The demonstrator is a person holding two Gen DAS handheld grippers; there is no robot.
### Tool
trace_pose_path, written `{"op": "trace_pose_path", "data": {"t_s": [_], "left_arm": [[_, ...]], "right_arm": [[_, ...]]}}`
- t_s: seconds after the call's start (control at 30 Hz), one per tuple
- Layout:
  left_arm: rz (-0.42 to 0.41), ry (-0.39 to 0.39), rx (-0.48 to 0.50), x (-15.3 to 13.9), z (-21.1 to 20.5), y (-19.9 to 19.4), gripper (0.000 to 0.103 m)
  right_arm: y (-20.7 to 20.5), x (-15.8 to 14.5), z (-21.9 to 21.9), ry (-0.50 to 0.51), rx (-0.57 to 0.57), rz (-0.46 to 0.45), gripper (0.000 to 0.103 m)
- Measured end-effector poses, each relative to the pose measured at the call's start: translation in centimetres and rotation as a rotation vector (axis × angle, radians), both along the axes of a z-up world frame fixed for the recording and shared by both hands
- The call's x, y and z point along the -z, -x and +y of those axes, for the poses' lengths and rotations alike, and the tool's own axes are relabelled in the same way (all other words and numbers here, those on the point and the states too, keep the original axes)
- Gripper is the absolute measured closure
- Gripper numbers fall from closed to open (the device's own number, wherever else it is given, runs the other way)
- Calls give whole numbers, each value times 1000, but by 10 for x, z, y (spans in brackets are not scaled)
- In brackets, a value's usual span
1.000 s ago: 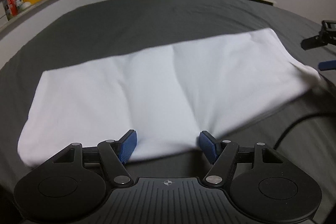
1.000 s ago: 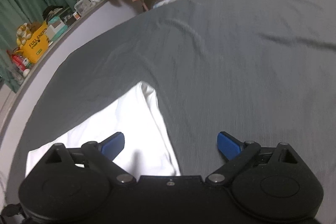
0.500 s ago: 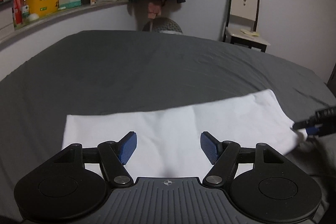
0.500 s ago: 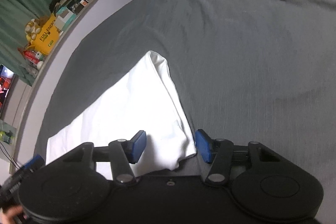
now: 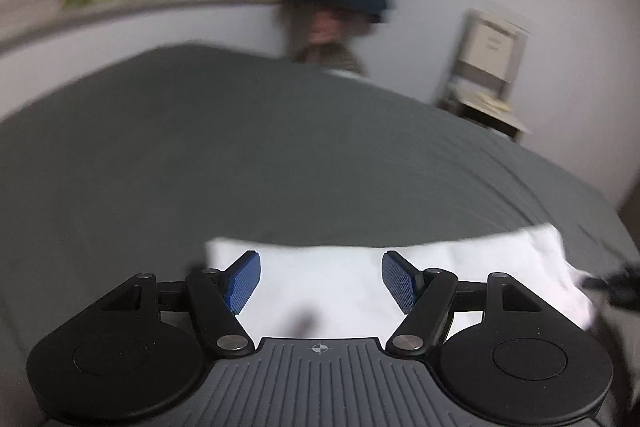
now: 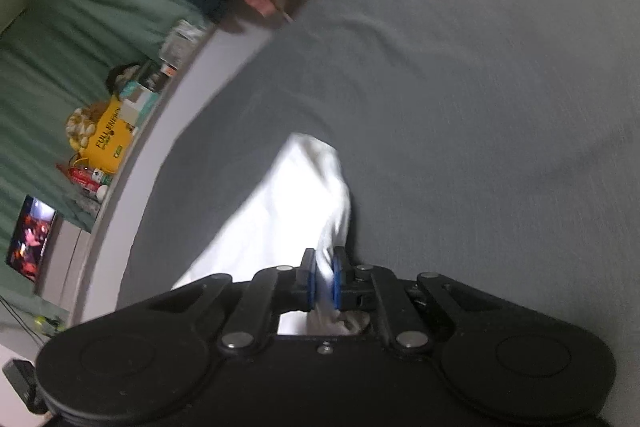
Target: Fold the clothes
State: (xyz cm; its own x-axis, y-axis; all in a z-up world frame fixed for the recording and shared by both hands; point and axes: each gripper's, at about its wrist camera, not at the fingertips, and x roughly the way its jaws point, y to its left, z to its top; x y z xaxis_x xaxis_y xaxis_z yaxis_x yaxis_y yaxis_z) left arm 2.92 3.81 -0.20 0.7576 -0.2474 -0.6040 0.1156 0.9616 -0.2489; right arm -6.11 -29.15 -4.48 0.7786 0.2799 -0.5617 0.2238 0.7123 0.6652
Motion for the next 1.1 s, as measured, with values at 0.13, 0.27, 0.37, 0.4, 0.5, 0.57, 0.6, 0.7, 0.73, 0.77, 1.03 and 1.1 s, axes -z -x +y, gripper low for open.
{"op": "trace_pose_path", "data": {"t_s": [0.13, 0.27, 0.37, 0.4, 0.5, 0.57, 0.6, 0.7, 0.73, 0.77, 1.03, 1.1], "left_arm": [[-9, 124, -132, -1, 30, -1, 33], [14, 188, -141, 3, 38, -2, 33], [61, 189, -108, 8, 36, -7, 33], [66, 189, -105, 10, 35, -8, 33], [20, 238, -162, 10, 44, -4, 33], [-45, 300, -254, 8, 59, 4, 33], [-74, 318, -298, 8, 66, 9, 33], [-144, 341, -420, 11, 85, 19, 33], [-150, 329, -450, 14, 88, 21, 33], [-147, 322, -474, 18, 92, 21, 33], [-122, 379, -452, 38, 97, 9, 33], [-114, 391, -449, 41, 100, 5, 33]], "right_arm": [[7, -36, 44, 189, -6, -90, 95], [-5, -72, 94, 273, -60, -166, 96], [-20, -93, 145, 321, -161, -219, 96], [-24, -98, 164, 344, -197, -237, 96], [-34, -100, 225, 377, -313, -275, 96], [-40, -93, 255, 371, -373, -285, 96], [-44, -89, 271, 359, -399, -284, 96], [-51, -74, 303, 355, -474, -254, 97], [-53, -68, 312, 356, -500, -242, 97], [-56, -63, 322, 357, -525, -230, 97], [-71, -22, 392, 358, -723, -138, 97], [-68, -18, 392, 367, -752, -130, 97]]}}
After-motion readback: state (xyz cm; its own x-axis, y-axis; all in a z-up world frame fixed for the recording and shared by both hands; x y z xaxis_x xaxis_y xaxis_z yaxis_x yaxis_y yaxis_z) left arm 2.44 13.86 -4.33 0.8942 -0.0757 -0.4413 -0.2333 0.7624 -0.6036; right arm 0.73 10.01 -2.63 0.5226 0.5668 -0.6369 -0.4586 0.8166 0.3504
